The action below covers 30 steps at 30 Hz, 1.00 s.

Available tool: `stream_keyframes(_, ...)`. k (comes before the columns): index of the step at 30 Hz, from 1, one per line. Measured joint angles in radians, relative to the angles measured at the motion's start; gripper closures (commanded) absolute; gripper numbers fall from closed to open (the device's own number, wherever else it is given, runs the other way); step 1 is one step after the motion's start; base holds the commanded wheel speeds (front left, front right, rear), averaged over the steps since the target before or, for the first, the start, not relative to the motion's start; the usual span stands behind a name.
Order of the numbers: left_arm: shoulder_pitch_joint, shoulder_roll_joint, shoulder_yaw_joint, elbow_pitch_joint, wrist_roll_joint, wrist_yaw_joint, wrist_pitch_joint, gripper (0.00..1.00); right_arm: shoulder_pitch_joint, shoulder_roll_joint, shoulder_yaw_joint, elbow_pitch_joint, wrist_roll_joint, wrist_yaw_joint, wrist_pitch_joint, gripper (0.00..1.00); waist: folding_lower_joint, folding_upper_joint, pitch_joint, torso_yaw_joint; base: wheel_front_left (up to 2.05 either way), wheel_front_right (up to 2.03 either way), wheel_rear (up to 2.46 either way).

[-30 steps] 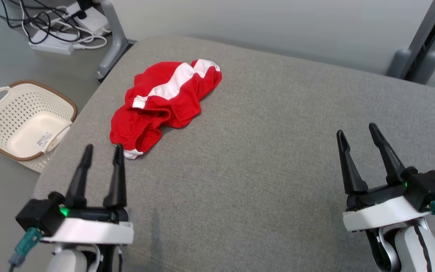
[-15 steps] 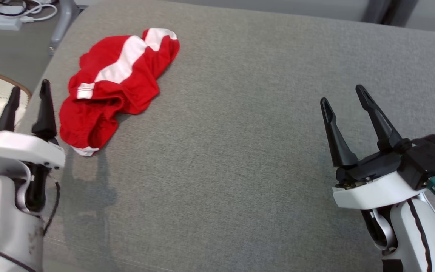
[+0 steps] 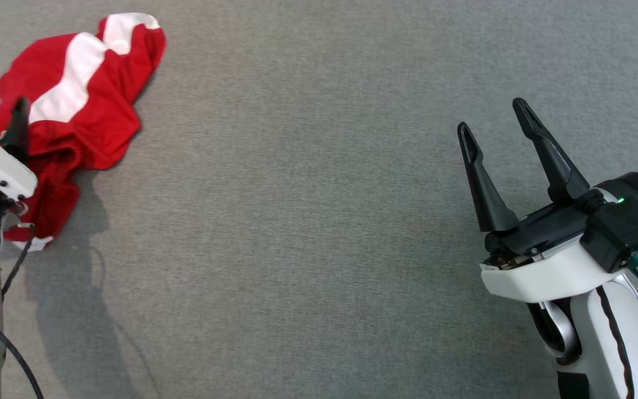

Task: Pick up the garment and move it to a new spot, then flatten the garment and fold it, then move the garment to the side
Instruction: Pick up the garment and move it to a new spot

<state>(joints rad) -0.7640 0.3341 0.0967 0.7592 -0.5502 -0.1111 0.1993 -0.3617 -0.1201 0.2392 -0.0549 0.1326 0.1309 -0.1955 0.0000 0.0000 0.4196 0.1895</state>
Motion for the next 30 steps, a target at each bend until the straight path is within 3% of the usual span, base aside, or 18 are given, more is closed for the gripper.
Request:
stream_keyframes(9, -0.061, 0.040, -0.054, 0.131, 0.010, 0.002, 0.149, 0.00, -0.004, 0.007, -0.002, -0.001, -0.002, 0.000, -0.007, 0.00, 0.0000, 0.0000, 0.028, -0.051, 0.00, 0.00, 0.00)
stream_keyframes(18, -0.112, 0.061, -0.102, 0.242, 0.043, 0.023, 0.211, 0.00, -0.017, 0.007, -0.003, -0.015, -0.009, 0.000, -0.006, 0.00, 0.0000, 0.0000, 0.056, -0.060, 0.00, 0.00, 0.00)
stream_keyframes(19, -0.118, 0.061, -0.103, 0.252, 0.045, 0.023, 0.215, 0.04, -0.018, 0.008, -0.003, -0.015, -0.010, 0.000, -0.006, 0.00, 0.0000, 0.0000, 0.059, -0.061, 0.00, 0.00, 0.00)
stream_keyframes(20, -0.125, 0.060, -0.103, 0.262, 0.044, 0.023, 0.217, 0.84, -0.019, 0.008, -0.003, -0.015, -0.010, 0.000, -0.006, 0.00, 0.0000, 0.0000, 0.062, -0.062, 0.00, 0.00, 0.00)
stream_keyframes(21, -0.130, 0.060, -0.102, 0.272, 0.038, 0.023, 0.219, 1.00, -0.019, 0.009, -0.003, -0.014, -0.010, 0.000, -0.006, 0.00, 0.0000, 0.0000, 0.063, -0.063, 0.00, 0.00, 0.00)
stream_keyframes(25, -0.133, 0.058, -0.107, 0.292, 0.028, 0.006, 0.195, 1.00, -0.019, 0.013, -0.003, 0.001, -0.010, 0.000, -0.009, 0.00, 0.0000, 0.0000, 0.052, -0.064, 0.00, 0.00, 0.00)
stream_keyframes(30, -0.132, 0.056, -0.102, 0.272, 0.019, -0.002, 0.065, 1.00, -0.018, 0.017, -0.011, 0.026, -0.003, 0.000, -0.022, 0.00, 0.0000, 0.0000, 0.015, -0.059, 0.00, 0.00, 0.00)
